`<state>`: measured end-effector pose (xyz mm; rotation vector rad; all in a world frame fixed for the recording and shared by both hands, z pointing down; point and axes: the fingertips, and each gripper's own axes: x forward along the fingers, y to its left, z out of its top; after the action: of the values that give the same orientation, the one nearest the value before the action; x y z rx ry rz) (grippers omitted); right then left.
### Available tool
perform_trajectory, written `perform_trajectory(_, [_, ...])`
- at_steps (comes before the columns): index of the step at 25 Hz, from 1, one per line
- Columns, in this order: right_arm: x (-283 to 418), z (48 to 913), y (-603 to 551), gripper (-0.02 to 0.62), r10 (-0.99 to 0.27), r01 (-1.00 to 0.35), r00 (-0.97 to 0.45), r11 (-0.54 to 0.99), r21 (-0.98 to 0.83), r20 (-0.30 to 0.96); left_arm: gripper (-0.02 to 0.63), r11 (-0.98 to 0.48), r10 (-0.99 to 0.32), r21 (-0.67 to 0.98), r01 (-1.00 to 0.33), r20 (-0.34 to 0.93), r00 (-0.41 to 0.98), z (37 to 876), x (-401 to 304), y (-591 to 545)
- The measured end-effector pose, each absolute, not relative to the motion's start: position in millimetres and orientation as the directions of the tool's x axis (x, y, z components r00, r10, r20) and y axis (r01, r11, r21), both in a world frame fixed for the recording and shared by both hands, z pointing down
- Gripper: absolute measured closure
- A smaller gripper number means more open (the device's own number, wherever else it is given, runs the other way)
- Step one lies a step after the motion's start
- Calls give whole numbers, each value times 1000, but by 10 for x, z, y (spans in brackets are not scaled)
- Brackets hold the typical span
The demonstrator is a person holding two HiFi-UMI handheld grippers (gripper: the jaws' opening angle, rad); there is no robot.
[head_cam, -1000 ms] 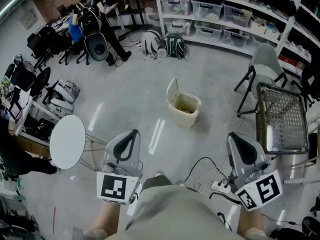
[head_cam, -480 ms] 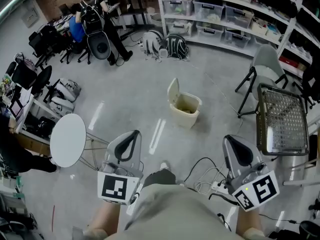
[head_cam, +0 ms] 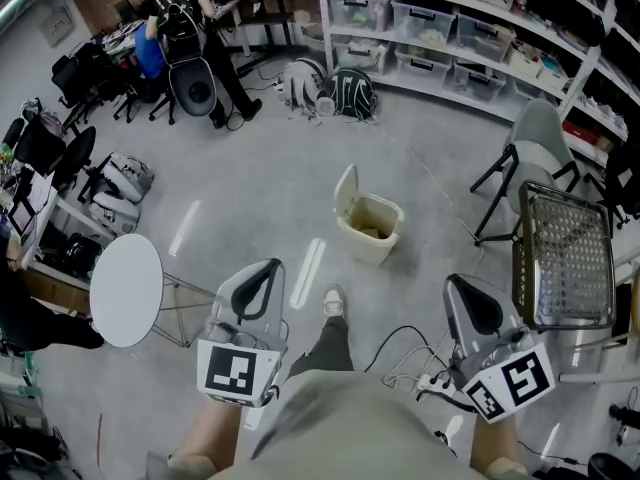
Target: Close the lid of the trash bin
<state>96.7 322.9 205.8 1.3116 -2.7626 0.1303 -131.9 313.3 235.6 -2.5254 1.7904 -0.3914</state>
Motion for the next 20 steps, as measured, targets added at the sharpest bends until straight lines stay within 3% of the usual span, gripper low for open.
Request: perform_trajectory(20, [80, 2070, 523, 592, -782, -799, -595, 600, -34, 186, 603, -415, -899, -179, -892, 231, 372, 2358, -2080, 336])
